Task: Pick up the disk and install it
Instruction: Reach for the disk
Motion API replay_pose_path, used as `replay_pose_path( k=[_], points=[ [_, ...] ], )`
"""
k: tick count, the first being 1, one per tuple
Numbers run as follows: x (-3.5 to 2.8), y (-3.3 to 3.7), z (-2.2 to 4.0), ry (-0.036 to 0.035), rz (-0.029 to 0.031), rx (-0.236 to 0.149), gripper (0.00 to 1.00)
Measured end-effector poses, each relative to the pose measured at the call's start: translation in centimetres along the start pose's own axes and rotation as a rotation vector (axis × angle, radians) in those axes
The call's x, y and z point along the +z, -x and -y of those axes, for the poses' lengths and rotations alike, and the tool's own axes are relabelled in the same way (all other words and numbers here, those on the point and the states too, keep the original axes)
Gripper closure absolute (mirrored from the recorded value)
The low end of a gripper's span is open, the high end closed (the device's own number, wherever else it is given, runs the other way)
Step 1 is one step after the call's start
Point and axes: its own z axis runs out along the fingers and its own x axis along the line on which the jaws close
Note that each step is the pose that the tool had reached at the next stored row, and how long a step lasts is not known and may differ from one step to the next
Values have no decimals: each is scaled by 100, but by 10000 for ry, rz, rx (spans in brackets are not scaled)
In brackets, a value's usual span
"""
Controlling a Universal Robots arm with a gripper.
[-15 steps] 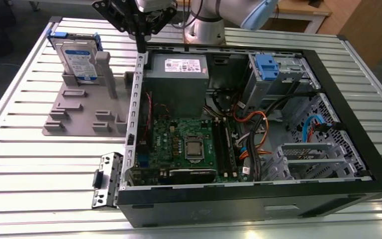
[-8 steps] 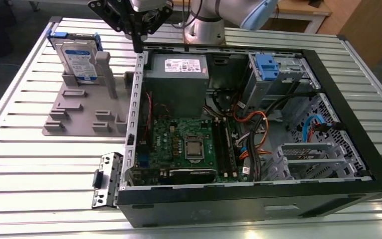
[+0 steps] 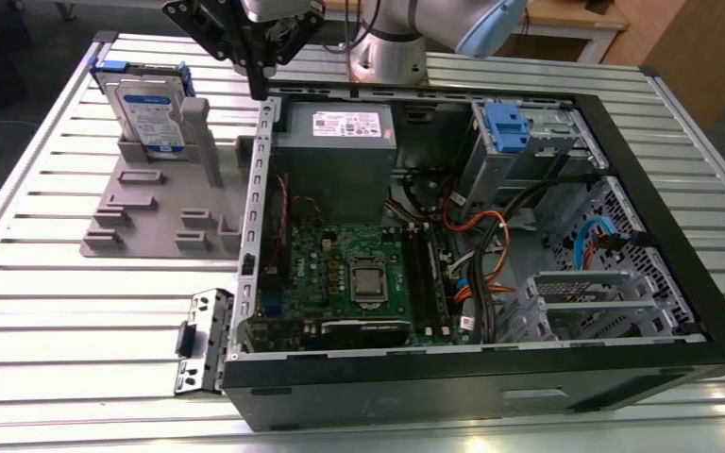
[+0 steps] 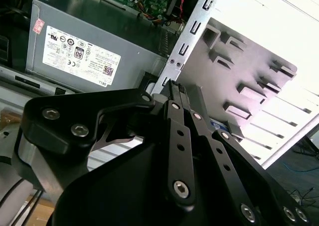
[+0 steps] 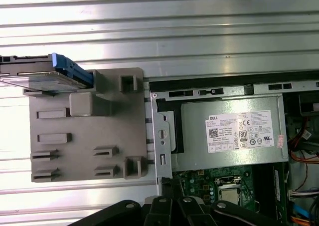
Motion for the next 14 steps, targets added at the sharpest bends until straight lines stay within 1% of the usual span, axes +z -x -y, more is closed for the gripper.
replay_pose_path(
  k=[9,14],
  points=[
    [-2,-53,4,-1,-1,-1,90],
    [-3,-113,9,0,0,0,90]
  ],
)
